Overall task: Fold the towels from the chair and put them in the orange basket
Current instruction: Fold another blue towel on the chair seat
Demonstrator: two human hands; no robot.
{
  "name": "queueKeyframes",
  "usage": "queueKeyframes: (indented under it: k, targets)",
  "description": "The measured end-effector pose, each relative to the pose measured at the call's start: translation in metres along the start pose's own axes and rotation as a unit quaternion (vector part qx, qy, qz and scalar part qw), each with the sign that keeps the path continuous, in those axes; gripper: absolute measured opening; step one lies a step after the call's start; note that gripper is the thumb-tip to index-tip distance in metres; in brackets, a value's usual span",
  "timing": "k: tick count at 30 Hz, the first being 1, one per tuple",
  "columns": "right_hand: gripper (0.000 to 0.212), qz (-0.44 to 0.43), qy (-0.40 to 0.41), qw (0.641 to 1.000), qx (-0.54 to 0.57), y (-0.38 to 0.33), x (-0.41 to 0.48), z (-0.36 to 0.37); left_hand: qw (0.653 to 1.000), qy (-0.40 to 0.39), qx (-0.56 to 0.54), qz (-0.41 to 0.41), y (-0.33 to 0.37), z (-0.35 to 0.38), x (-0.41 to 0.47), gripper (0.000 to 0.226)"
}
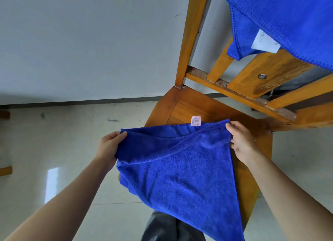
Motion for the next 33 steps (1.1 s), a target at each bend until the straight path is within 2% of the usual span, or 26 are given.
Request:
queueKeyframes:
  k: [5,11,14,16,19,23,25,27,29,33]
  targets:
    - [0.011,-0.062,0.041,0.994,-0.077,0.002,-0.010,-0.009,0.993,0.074,0.076,0.058,0.004,-0.011,-0.006,0.016]
    - [0.025,-0.156,0.071,0.970,-0.170,-0.001,-0.012,-0.008,0.976,0.110,0.129,0.138,0.016,-0.005,-0.019,0.026]
    - [0.026,-0.193,0.154,0.955,-0.165,-0.005,-0.022,-0.018,0.979,0.109,0.091,0.145,0.020,-0.005,-0.025,0.035]
    - [0.026,-0.232,0.225,0.937,-0.134,-0.010,-0.030,-0.034,0.982,0.090,0.063,0.156,0.026,0.001,-0.032,0.035]
    - [0.025,-0.268,0.284,0.915,-0.104,-0.018,-0.033,-0.052,0.984,0.052,0.044,0.164,0.043,0.023,-0.039,0.033]
    - [0.029,-0.223,0.292,0.928,-0.067,-0.026,-0.014,-0.062,0.984,0.057,0.030,0.169,0.069,0.056,-0.019,0.020]
    - [0.035,-0.194,0.269,0.940,-0.082,-0.018,-0.011,-0.065,0.979,0.063,0.102,0.163,0.061,0.064,-0.009,0.037]
    - [0.039,-0.171,0.261,0.940,-0.137,0.004,-0.020,-0.071,0.966,0.078,0.200,0.146,0.031,0.061,-0.011,0.047]
    - [0.039,-0.145,0.250,0.940,-0.180,0.038,-0.040,-0.079,0.954,0.094,0.263,0.108,-0.014,0.050,-0.026,0.048]
    - [0.037,-0.058,0.220,0.947,-0.229,0.117,-0.092,-0.108,0.942,0.104,0.318,0.006,-0.099,0.026,-0.076,0.030]
Point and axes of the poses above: each hand's wrist, its own x-axis towards the middle knuckle, its own z-axis out of the palm, y = z × x, the point moved 2 cm from there along x, towards the middle knuckle, and after that the axes turned 14 degrees about x, right-handed, at the moved point
